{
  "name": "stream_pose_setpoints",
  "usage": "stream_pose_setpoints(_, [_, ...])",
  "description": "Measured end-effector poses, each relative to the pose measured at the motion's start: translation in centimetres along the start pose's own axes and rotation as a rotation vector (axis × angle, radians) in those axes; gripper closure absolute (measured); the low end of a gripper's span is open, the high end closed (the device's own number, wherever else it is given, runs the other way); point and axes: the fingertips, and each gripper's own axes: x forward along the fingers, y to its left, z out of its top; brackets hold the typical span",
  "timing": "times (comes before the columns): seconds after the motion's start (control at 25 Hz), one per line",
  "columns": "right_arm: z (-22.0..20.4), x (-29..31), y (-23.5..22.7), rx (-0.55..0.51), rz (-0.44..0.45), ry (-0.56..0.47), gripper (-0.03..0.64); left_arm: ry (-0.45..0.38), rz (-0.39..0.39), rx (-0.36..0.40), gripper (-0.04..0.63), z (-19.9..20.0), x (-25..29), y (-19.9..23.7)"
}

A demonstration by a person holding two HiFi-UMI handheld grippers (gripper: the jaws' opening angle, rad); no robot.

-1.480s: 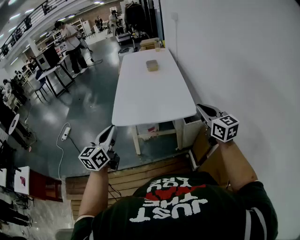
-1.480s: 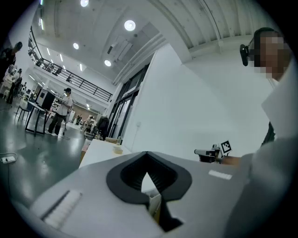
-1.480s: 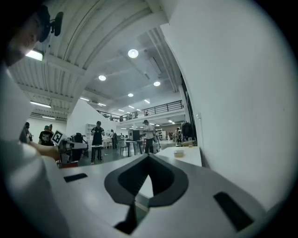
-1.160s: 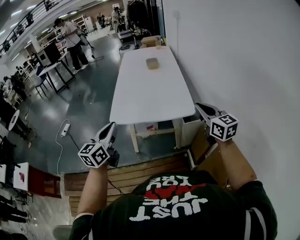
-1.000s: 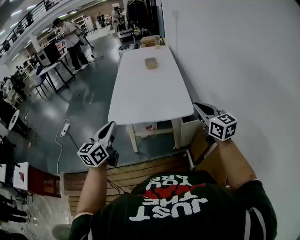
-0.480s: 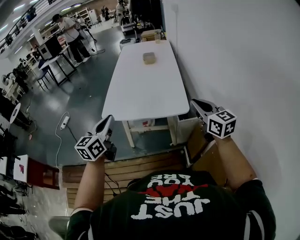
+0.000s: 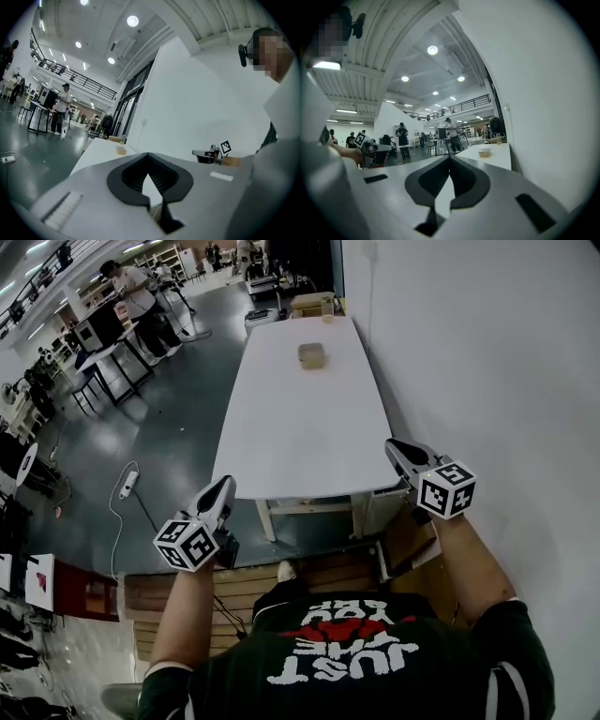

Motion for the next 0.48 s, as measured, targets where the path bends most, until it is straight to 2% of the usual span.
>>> stream_pose_setpoints(0.32, [3.1, 15.5, -3.9, -0.016, -0.088, 0.014, 0.617, 0.006, -0.072, -0.023, 0.597, 3.3, 8.5, 12.3])
stream_pose_setpoints(0.48, [6.0, 22.2, -4.2, -0.063, -0.133, 0.025, 0.617, 0.048, -0.109, 0.017, 0.597, 5.6, 11.7, 17.8])
